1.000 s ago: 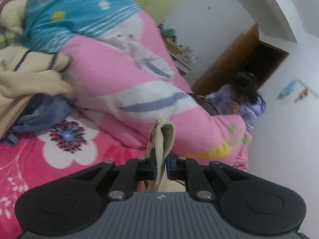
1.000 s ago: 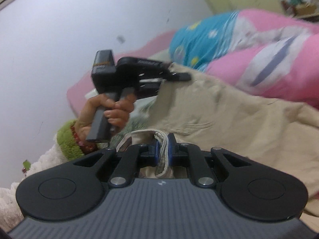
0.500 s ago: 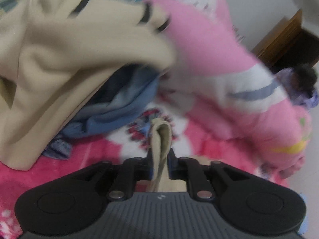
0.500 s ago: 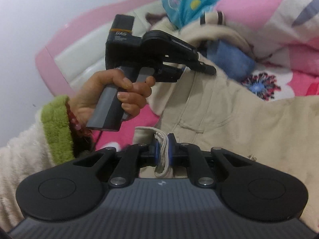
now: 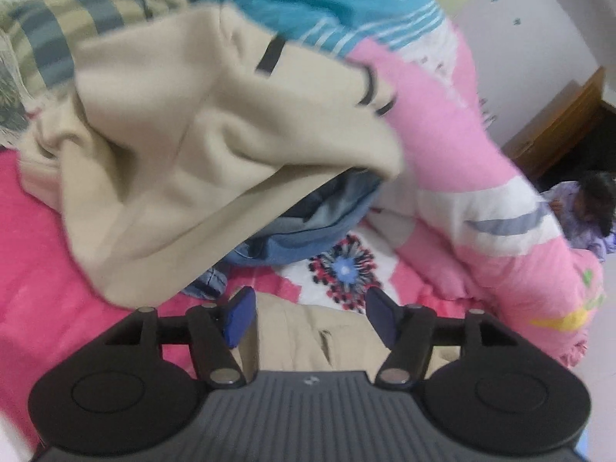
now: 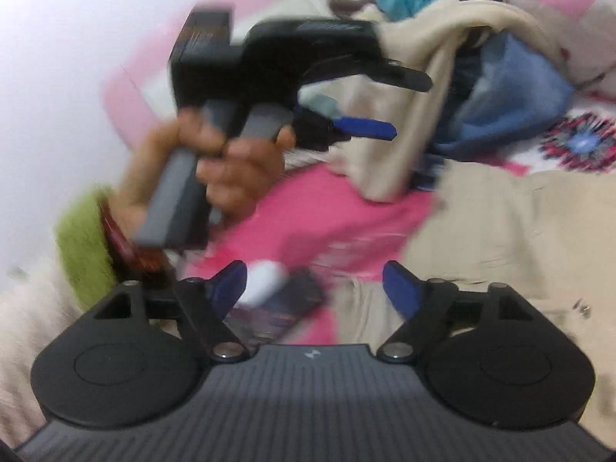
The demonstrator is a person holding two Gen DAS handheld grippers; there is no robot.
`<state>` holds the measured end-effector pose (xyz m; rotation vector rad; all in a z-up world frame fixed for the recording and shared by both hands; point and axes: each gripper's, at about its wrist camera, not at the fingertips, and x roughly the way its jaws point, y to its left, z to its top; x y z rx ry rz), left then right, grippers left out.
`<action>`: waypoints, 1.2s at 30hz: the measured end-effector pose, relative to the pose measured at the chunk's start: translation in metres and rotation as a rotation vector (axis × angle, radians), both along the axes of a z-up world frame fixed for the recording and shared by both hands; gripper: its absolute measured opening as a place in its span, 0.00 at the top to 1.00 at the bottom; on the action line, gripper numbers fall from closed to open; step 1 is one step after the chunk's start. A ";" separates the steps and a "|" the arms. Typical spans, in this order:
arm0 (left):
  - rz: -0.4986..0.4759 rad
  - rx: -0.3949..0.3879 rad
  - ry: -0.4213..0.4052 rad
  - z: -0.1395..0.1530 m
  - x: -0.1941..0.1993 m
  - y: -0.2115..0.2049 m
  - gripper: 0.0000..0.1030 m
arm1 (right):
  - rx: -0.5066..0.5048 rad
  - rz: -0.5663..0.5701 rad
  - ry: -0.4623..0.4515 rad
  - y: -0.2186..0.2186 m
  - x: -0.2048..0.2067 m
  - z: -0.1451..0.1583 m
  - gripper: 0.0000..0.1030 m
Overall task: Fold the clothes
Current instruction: 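Lift the khaki trousers with both grippers and shake them open, then lay the trousers flat on the bed and open both grippers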
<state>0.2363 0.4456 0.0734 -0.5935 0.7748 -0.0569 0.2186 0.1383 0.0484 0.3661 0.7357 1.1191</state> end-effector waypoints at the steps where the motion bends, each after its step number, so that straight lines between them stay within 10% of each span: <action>1: 0.000 0.001 -0.014 0.010 -0.014 -0.001 0.36 | 0.057 0.005 0.049 -0.012 0.000 0.003 0.23; 11: -0.052 0.152 -0.094 0.102 -0.157 -0.067 0.28 | 0.228 -0.305 0.090 -0.262 -0.099 0.019 0.23; 21: -0.178 0.136 -0.037 0.031 -0.223 -0.180 0.24 | -0.068 -1.003 0.004 -0.484 -0.238 -0.018 0.21; 31: -0.088 0.016 0.011 -0.033 -0.262 -0.246 0.24 | -0.038 -0.850 0.241 -0.482 -0.152 -0.081 0.15; 33: -0.046 0.014 -0.005 -0.029 -0.280 -0.246 0.24 | -0.028 -0.825 0.294 -0.478 -0.139 -0.094 0.42; 34: -0.025 0.003 -0.018 -0.027 -0.288 -0.244 0.24 | -0.021 -0.820 0.319 -0.477 -0.136 -0.099 0.85; 36: 0.013 -0.013 -0.039 -0.023 -0.304 -0.240 0.24 | 0.023 -0.848 0.291 -0.481 -0.147 -0.092 0.95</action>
